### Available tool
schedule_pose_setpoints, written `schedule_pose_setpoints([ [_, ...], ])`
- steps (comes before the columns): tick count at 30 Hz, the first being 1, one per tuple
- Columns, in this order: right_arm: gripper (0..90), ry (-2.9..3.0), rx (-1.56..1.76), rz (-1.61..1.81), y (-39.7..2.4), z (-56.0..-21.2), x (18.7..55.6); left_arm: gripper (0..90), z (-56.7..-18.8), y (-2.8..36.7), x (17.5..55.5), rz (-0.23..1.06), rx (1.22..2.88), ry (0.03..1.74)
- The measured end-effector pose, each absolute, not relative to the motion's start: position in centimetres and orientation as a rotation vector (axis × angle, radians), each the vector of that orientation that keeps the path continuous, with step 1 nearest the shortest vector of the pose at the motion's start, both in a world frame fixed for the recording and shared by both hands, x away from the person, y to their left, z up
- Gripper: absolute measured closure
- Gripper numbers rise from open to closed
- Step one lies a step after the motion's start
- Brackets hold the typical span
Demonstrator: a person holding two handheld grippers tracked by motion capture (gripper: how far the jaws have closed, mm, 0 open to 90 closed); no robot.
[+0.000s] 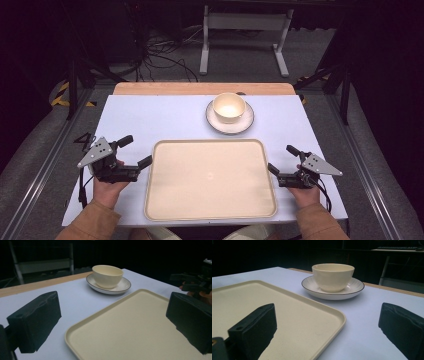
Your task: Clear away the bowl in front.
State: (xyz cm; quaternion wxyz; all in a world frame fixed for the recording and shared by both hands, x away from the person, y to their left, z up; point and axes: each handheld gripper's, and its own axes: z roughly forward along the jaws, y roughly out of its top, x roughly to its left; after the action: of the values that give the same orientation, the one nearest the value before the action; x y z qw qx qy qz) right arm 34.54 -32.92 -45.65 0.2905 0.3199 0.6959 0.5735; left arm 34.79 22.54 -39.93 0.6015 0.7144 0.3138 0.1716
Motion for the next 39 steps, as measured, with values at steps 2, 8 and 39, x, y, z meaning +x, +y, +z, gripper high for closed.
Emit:
schedule_pose_setpoints([
  [2, 2.3, 1.855, 0.852, 1.529, -32.9, -45.7, 34.5, 0.5, -39.8, 22.2, 35.1, 0.387, 1.671, 0.72],
  [8, 2.3, 1.856, 0.853, 1.528, -32.9, -45.6, 34.5, 0.5, -39.2, 21.3, 36.3, 0.38, 1.683, 0.716],
  [39, 2.3, 1.861, 0.85, 1.531, -32.9, -45.6, 34.6, 4.0, -35.7, 15.8, 43.7, 0.349, 1.706, 0.723],
])
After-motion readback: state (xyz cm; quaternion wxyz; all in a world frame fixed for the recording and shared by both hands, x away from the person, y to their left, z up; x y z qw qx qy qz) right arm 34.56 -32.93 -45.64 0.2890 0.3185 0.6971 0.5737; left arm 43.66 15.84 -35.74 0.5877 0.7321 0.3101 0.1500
